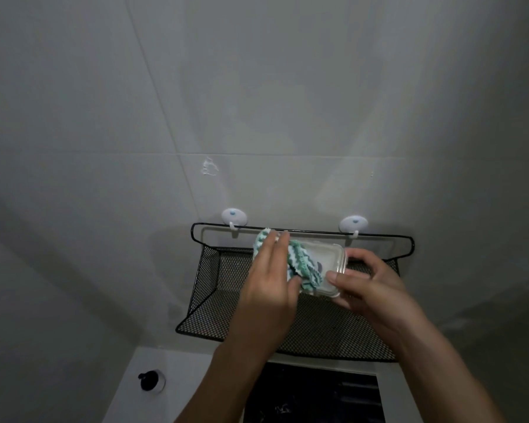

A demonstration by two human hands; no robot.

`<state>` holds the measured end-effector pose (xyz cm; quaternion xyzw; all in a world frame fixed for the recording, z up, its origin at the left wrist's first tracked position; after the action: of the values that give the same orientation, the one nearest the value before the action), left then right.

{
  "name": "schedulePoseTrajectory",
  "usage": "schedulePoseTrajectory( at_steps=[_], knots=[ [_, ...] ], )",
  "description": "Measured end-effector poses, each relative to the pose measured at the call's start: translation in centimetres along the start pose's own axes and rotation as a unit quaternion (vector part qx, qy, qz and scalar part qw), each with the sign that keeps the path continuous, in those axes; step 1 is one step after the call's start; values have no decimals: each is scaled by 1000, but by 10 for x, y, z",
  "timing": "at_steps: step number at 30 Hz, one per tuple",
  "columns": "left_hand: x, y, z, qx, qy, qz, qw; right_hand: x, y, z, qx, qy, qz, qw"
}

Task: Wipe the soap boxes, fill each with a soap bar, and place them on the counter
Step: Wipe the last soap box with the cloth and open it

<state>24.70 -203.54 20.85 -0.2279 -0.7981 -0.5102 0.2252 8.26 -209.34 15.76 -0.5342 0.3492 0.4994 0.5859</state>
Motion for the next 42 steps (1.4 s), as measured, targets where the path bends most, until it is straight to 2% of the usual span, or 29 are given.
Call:
schedulePoseTrajectory(
  at_steps=[3,5,8,12,15,18,21,23,26,31,35,42],
  knots=[
    [-1,9,-12,0,-24,12,1000,-4,-5,2,-23,16,40,999],
    [-5,15,-25,-5,3,41,999,-6,-7,3,-32,30,58,997],
    [-20,23,-46,-19,63,28,997,-14,-8,5,-47,64,63,995],
    [-33,23,-64,-106,104,-27,989,-17,-10,6,-71,91,74,991],
    [-10,20,-60,-149,60,-24,987,-17,-15,5,-90,99,98,986],
    [24,17,-54,-187,-2,28,982,-17,-19,5,-107,114,110,982],
    [36,14,-57,-193,-6,25,981,-19,-20,6,-110,123,102,981],
    [37,12,-63,-184,-25,-3,983,-21,-17,5,-100,127,98,982],
    [30,11,-73,-213,-41,19,976,-23,-9,4,-88,122,85,985],
    [-6,18,-83,-274,-13,57,960,-29,13,3,-55,110,57,991],
    [-12,16,-82,-274,-18,51,960,-31,15,4,-57,115,71,989],
    [31,10,-83,-268,-111,51,956,-33,5,1,-89,116,78,986]
  ],
)
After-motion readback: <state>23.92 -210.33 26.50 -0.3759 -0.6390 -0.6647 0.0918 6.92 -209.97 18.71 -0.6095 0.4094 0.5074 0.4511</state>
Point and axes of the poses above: each hand's wrist, its own z-axis away from the middle knuckle, its own y-axis out of the back of the hand, x = y × z, the point moved 5 cm from there along -z, towards the middle knuckle, and after that the axes turned 8 degrees about y, right-handed, at the moved point
